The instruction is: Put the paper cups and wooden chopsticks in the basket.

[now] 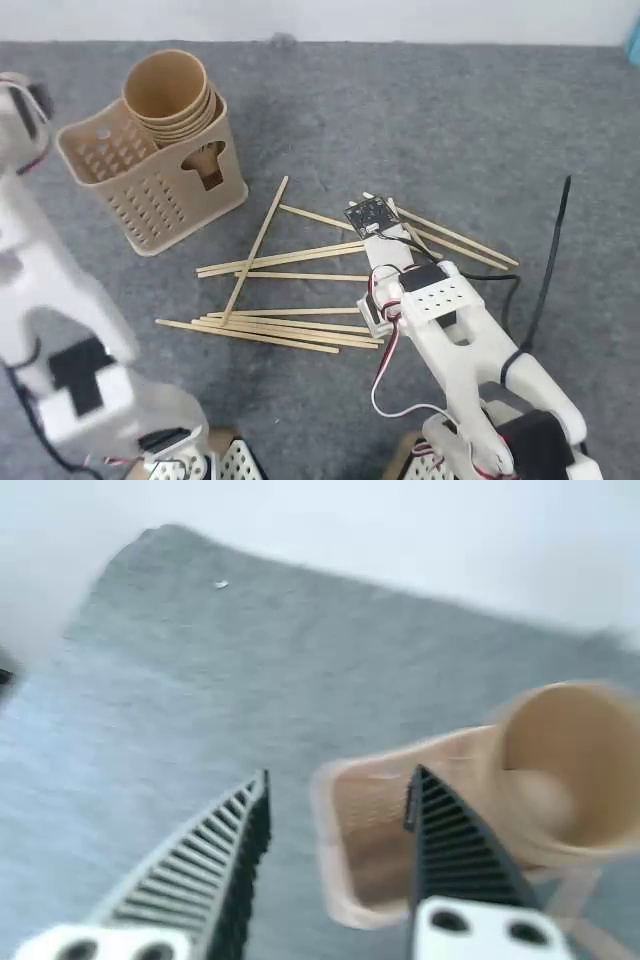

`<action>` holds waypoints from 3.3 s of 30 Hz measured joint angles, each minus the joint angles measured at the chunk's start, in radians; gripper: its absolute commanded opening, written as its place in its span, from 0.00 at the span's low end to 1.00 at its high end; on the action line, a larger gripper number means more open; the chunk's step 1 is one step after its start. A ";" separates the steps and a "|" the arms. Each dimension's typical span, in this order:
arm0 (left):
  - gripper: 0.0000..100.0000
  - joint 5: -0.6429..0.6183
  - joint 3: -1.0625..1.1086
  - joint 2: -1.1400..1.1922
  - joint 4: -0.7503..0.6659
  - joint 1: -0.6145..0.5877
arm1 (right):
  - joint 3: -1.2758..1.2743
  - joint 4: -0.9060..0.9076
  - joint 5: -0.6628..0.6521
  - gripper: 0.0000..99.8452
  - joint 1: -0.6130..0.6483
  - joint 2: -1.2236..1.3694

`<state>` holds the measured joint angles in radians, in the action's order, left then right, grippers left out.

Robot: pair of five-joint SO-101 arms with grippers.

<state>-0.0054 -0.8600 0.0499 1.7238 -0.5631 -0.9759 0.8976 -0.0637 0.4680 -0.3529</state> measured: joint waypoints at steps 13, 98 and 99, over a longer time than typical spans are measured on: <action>0.21 -0.278 0.439 -0.226 0.002 0.482 | 0.000 0.000 0.000 0.01 0.000 0.000; 0.01 0.249 0.408 0.175 -0.008 0.476 | 0.000 0.000 -0.044 0.01 0.000 0.000; 0.01 0.279 0.430 0.157 -0.008 0.466 | 0.000 0.000 -0.044 0.01 0.000 0.000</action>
<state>0.2739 -0.4304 0.2064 1.7162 -0.0967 -0.9759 0.8976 -0.1082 0.4680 -0.3529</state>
